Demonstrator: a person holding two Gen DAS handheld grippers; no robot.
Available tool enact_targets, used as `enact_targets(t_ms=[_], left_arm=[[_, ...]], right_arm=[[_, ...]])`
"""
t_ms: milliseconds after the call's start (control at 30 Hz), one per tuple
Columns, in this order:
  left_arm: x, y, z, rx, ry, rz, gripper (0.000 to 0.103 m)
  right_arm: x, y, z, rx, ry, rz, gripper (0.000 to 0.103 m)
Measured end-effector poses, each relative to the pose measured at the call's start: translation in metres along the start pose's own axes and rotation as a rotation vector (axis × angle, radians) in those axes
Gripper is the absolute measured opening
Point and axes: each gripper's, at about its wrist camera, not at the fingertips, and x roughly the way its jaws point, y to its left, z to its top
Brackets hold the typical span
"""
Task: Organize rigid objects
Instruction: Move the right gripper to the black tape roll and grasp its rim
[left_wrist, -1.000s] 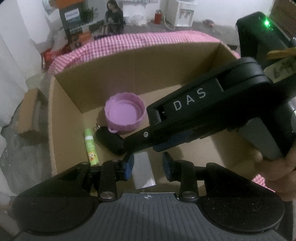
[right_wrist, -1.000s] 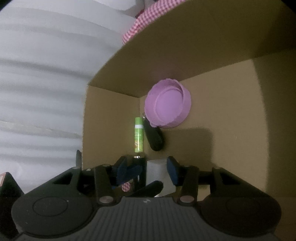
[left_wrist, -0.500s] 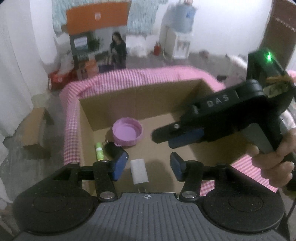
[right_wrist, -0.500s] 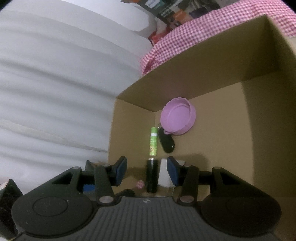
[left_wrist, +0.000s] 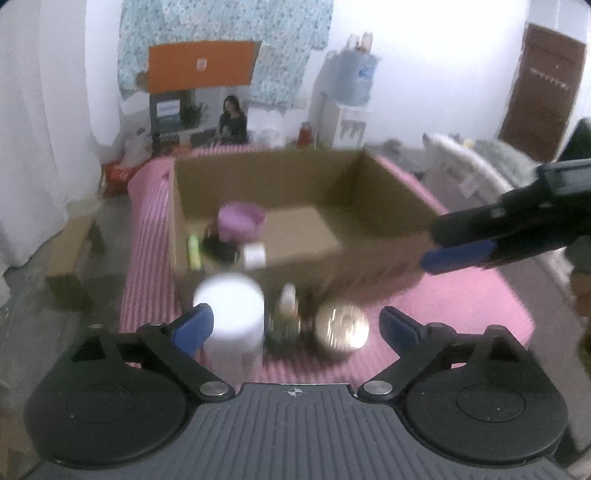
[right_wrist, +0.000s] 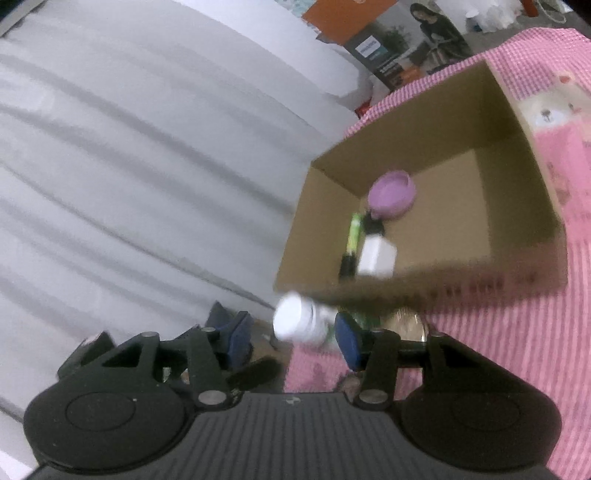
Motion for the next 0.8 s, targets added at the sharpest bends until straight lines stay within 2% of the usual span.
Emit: enact_targets(t_ms=[33, 133, 267, 400, 433, 500, 567, 667, 800], left_arm=[[0.002, 0.000, -0.007, -0.004, 0.010, 0.003, 0.098], [0.010, 0.001, -0.029, -0.018, 0.043, 0.022, 0.098], [0.019, 0.000, -0.053, -0.003, 0.066, 0.076, 0.098], [0.031, -0.008, -0.069, 0.082, 0.100, 0.102, 0.095], [0.033, -0.010, -0.074, 0.102, 0.106, 0.111, 0.094], [0.038, -0.012, -0.076, 0.131, 0.121, 0.107, 0.092], [0.043, -0.012, -0.079, 0.138, 0.132, 0.098, 0.085], [0.051, -0.011, -0.083, 0.128, 0.164, 0.075, 0.076], [0.055, -0.005, -0.082, 0.098, 0.172, 0.040, 0.072]], right_arm=[[0.001, -0.001, -0.008, -0.005, 0.001, -0.010, 0.061], [0.010, -0.002, -0.035, -0.026, 0.015, -0.061, 0.061], [0.036, -0.007, -0.055, -0.056, 0.044, -0.141, 0.061], [0.060, -0.014, -0.064, -0.074, 0.094, -0.173, 0.060], [0.068, -0.016, -0.066, -0.078, 0.114, -0.183, 0.057], [0.084, -0.019, -0.067, -0.082, 0.151, -0.197, 0.051], [0.096, -0.021, -0.071, -0.082, 0.177, -0.202, 0.049], [0.103, -0.022, -0.070, -0.086, 0.201, -0.210, 0.047], [0.112, -0.025, -0.067, -0.094, 0.221, -0.228, 0.042]])
